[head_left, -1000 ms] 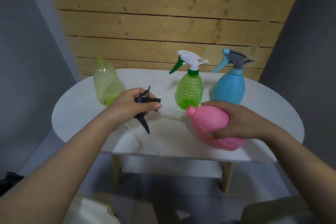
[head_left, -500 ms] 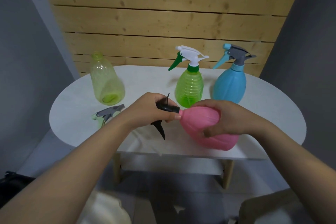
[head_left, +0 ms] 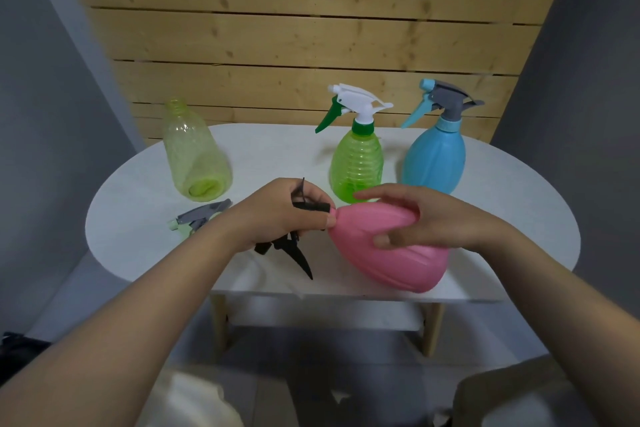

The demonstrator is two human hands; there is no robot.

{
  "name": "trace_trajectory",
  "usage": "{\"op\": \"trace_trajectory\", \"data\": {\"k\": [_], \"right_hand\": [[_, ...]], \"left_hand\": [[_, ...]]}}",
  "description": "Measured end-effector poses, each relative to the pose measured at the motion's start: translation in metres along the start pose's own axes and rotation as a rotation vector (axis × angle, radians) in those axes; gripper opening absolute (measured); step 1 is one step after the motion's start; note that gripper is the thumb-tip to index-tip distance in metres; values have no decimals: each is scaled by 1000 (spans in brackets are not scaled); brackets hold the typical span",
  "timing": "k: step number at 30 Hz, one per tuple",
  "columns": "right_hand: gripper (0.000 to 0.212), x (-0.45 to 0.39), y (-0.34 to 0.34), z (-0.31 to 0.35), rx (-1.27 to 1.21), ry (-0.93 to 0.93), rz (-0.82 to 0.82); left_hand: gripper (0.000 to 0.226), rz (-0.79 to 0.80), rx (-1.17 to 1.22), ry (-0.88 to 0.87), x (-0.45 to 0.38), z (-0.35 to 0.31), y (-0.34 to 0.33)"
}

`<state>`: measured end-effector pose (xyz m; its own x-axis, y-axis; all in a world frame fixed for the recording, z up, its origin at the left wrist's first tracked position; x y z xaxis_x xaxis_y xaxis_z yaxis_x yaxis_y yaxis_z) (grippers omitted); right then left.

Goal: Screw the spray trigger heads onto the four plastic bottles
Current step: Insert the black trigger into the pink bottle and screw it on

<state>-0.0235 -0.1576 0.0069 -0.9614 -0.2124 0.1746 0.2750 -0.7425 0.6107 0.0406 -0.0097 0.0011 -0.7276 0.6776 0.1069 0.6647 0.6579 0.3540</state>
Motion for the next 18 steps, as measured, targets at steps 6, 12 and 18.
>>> {"op": "trace_trajectory", "data": {"k": [6, 12, 18], "right_hand": [[79, 3, 26, -12, -302, 17, -190], [61, 3, 30, -18, -538, 61, -222], [36, -1, 27, -28, -577, -31, -231]], "left_hand": [[6, -178, 186, 93, 0, 17, 28], [2, -131, 272, 60, 3, 15, 29], [25, -156, 91, -39, 7, 7, 29]]}}
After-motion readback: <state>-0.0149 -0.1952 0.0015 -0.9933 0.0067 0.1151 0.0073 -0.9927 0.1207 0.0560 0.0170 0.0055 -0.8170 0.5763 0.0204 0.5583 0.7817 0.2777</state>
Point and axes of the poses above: each hand's wrist, its own x-axis away from the middle knuckle, its own y-axis out of the back of the hand, z = x × y, the point moved 9 cm from there along -x, towards the middle knuckle, and after that the axes turned 1 degree about -y, right-handed, at the moved point
